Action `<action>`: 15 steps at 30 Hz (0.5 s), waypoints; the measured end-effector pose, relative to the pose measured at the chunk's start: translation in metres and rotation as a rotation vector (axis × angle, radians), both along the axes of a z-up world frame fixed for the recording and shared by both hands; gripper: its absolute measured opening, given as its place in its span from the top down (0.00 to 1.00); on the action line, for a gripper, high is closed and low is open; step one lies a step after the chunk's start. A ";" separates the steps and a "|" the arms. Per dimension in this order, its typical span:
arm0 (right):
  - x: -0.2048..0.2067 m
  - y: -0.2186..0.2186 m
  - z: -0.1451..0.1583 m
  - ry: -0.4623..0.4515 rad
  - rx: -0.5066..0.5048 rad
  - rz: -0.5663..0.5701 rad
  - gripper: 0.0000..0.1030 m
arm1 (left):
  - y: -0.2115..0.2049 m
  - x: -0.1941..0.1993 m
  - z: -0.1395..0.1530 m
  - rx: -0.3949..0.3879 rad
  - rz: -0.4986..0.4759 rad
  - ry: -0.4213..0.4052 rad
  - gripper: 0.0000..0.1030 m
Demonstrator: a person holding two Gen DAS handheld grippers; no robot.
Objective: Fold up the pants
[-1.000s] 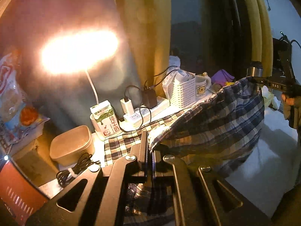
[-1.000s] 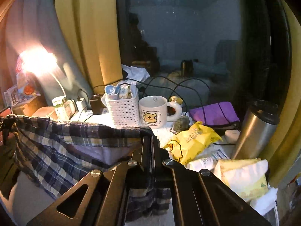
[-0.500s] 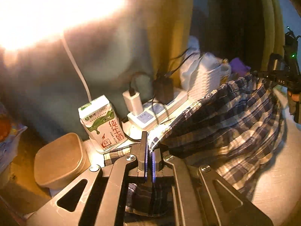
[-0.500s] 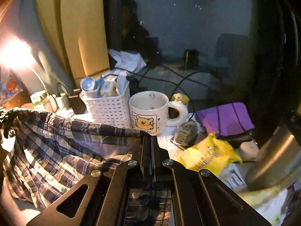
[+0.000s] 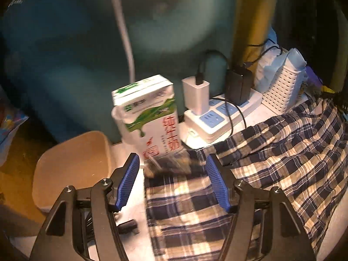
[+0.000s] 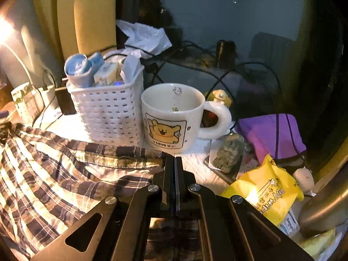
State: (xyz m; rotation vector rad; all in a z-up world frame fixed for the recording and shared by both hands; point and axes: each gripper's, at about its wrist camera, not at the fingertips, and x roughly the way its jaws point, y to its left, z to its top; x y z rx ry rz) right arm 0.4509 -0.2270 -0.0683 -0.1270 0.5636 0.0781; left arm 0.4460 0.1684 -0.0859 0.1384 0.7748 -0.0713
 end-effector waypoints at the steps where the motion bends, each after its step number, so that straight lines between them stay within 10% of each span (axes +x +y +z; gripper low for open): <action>1: 0.001 0.001 -0.001 0.006 -0.008 -0.003 0.99 | 0.002 -0.003 0.001 0.001 0.004 0.001 0.38; 15: -0.032 -0.003 0.016 -0.005 -0.039 -0.026 0.92 | -0.005 -0.118 0.010 -0.070 0.022 0.050 0.36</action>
